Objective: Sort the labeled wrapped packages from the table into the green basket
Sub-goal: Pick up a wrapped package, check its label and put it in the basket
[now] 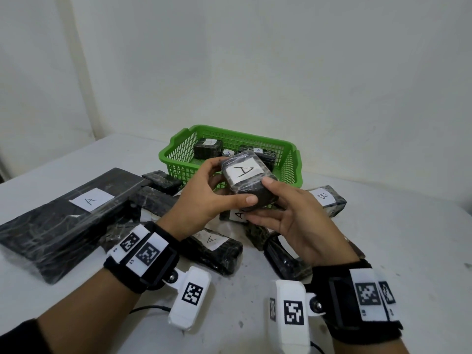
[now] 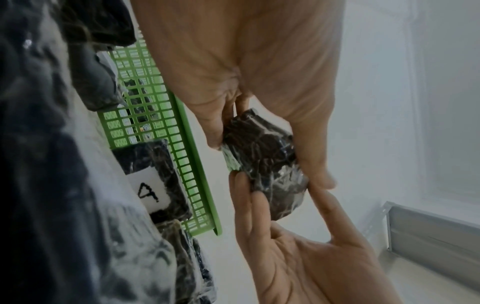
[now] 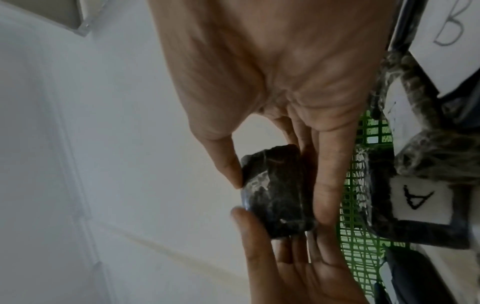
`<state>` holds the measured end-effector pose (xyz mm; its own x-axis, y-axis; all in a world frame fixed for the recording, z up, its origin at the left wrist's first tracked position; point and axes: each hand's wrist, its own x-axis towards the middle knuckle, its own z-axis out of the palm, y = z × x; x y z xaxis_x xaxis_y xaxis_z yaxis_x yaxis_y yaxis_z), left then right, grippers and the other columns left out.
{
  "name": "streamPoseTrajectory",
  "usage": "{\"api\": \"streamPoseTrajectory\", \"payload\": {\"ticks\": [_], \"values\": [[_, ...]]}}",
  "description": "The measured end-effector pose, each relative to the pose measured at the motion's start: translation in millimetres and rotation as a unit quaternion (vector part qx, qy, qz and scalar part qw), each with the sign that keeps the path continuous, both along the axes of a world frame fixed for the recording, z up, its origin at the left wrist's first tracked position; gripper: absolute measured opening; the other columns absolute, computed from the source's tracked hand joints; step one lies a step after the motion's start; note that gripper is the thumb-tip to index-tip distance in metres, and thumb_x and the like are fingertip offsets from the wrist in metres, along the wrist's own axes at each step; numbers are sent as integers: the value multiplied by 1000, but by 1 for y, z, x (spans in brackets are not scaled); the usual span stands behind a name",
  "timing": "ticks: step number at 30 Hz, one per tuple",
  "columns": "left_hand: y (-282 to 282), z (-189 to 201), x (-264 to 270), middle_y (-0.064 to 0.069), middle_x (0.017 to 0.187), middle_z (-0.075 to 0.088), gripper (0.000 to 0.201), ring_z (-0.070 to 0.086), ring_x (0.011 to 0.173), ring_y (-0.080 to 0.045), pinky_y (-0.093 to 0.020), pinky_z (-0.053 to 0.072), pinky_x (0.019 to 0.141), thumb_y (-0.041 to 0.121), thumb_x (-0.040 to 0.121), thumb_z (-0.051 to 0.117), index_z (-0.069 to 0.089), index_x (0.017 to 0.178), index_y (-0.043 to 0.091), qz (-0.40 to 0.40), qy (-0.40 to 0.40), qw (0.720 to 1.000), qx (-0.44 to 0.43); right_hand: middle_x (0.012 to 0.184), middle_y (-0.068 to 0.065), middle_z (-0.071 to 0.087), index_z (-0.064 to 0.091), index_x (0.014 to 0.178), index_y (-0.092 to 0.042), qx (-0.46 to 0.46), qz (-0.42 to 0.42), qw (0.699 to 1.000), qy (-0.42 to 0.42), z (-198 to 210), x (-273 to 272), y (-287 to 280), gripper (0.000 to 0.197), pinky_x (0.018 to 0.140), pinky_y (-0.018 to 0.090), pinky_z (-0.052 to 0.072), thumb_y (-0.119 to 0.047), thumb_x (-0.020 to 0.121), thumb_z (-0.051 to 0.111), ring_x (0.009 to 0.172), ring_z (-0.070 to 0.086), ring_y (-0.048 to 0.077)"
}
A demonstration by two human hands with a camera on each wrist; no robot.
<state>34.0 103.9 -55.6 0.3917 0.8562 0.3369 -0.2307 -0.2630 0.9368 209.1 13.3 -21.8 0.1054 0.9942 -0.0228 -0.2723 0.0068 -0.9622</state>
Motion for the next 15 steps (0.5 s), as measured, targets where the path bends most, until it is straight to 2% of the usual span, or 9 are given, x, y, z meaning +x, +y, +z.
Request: {"api": "streamPoseTrajectory", "payload": {"ticks": [2,4,6,7,9,12,15], "values": [[0,2,-1,-2,131,69,99,68,120,-13,-26,58,92,53,56,94,51,136,13,-5,-4,1000,-16,117,24,76,72,113,0,-12,4,1000,5,1,3,2,24,81,41,66,-16,96,65,92,77,37],[2,5,-2,-10,127,70,83,70,117,-22,-29,59,89,63,74,80,57,129,6,-15,-16,999,-49,118,22,74,70,111,-2,-37,11,999,-5,3,7,4,20,78,38,66,-11,100,57,86,77,32],[7,9,-3,-17,120,73,62,71,110,-29,-28,60,82,50,87,73,62,122,0,-11,-21,997,-75,111,17,69,69,106,-6,-60,10,998,-33,6,11,4,19,75,37,62,-13,100,53,81,73,26],[10,11,-4,-17,117,74,56,71,108,-32,-29,60,81,42,88,73,62,122,-1,-5,-14,996,-84,107,15,66,68,102,-8,-68,9,997,-47,8,12,5,18,76,38,59,-14,100,52,80,69,26],[12,16,-5,-17,117,75,48,70,112,-38,-37,60,88,31,89,71,63,125,-1,-6,14,995,-97,100,12,64,66,97,-11,-84,-3,994,-67,13,13,8,15,80,41,55,-17,99,52,81,64,25],[12,24,-4,-18,119,75,30,68,118,-38,-47,55,101,20,98,64,71,120,0,-28,61,995,-80,101,14,67,67,101,-10,-94,-34,993,-68,19,12,17,12,82,43,58,-20,98,60,86,63,26],[13,36,-5,-16,117,76,25,71,115,-34,-44,58,97,18,101,61,74,115,1,-14,78,995,-67,105,18,70,71,108,-4,-80,-53,994,-53,24,9,28,19,79,43,63,-19,97,69,90,68,30]]}}
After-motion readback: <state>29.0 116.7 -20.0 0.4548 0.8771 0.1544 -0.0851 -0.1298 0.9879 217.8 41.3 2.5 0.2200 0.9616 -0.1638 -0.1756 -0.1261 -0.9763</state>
